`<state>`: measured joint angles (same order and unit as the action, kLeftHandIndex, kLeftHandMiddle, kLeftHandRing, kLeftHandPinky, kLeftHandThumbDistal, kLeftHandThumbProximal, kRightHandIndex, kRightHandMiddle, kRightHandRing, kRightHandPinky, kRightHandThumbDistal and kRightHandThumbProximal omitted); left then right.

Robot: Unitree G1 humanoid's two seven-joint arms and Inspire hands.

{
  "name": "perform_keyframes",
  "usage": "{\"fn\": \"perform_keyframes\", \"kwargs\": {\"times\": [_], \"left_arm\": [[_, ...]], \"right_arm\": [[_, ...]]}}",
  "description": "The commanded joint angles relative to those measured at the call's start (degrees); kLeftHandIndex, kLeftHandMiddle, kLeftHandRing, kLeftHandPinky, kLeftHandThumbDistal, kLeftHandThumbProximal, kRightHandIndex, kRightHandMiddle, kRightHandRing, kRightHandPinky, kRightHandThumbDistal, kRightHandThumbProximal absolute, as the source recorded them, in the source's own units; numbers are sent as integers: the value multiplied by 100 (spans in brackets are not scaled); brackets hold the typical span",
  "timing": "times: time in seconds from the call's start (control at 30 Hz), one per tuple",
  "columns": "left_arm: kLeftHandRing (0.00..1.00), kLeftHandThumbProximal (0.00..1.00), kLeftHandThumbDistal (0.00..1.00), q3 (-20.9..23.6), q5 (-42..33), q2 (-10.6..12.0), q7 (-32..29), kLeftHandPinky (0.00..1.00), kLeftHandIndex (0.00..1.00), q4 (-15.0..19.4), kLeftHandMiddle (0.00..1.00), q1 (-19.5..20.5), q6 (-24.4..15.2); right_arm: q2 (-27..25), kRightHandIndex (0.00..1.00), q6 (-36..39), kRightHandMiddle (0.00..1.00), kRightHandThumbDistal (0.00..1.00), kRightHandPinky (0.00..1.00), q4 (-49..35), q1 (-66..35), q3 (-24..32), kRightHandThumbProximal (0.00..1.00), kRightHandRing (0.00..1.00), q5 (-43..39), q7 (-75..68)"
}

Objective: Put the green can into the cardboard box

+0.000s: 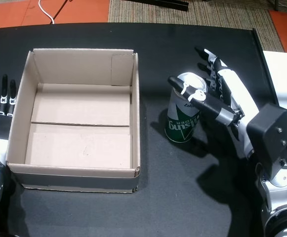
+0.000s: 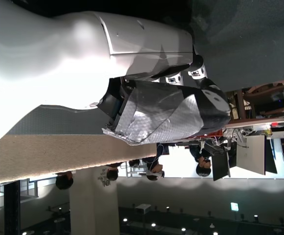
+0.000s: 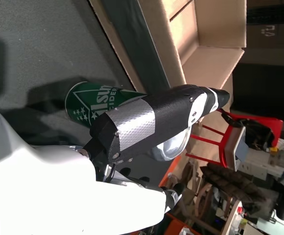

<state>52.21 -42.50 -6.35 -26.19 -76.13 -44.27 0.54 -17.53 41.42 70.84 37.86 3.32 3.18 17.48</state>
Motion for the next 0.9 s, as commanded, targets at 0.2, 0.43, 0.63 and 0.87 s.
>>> {"fn": "perform_keyframes", "kwargs": {"times": [0.2,0.43,0.63,0.87], "left_arm": [[58,86,0,-18,56,73,143,76,43,-117,46,187,-36],[60,82,0,10,38,40,78,81,45,-119,47,211,-13],[59,81,0,24,25,17,148,74,44,-115,46,201,-7],[59,82,0,44,12,9,73,74,45,-112,46,218,-11]], "right_arm": [[20,94,-141,100,100,100,106,-30,-123,60,100,229,-136],[72,94,-196,100,100,100,117,-21,-94,60,100,236,-184],[163,94,-314,100,100,100,145,-3,-79,60,100,232,-241],[319,94,-409,100,100,100,227,7,-62,59,100,234,-346]]}}
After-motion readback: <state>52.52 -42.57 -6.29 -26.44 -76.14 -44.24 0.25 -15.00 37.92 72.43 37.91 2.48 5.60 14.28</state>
